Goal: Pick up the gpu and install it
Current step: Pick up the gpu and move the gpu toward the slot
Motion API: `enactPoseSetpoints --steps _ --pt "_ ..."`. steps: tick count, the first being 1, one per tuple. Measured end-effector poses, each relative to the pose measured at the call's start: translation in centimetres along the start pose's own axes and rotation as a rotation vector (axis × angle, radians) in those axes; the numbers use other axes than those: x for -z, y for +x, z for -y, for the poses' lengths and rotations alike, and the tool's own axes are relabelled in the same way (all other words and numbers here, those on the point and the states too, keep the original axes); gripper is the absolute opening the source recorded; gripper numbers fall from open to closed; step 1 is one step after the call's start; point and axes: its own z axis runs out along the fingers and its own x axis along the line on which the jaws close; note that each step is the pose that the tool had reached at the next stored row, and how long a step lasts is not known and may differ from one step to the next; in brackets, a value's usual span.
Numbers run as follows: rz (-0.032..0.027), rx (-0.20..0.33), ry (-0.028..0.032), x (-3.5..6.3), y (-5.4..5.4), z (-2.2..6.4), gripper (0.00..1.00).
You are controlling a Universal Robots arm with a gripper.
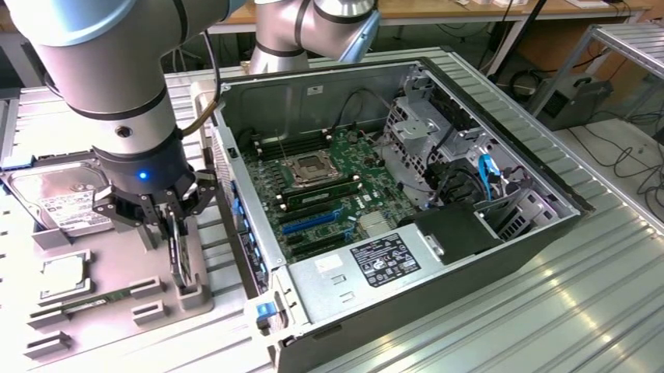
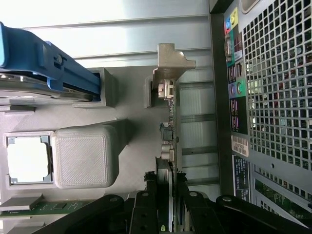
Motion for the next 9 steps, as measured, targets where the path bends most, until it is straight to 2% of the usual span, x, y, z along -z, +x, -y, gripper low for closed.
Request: enactPoseSetpoints --steps 9 --pt "0.0000 0.000 0.0000 0.47 -0.01 -0.02 0.26"
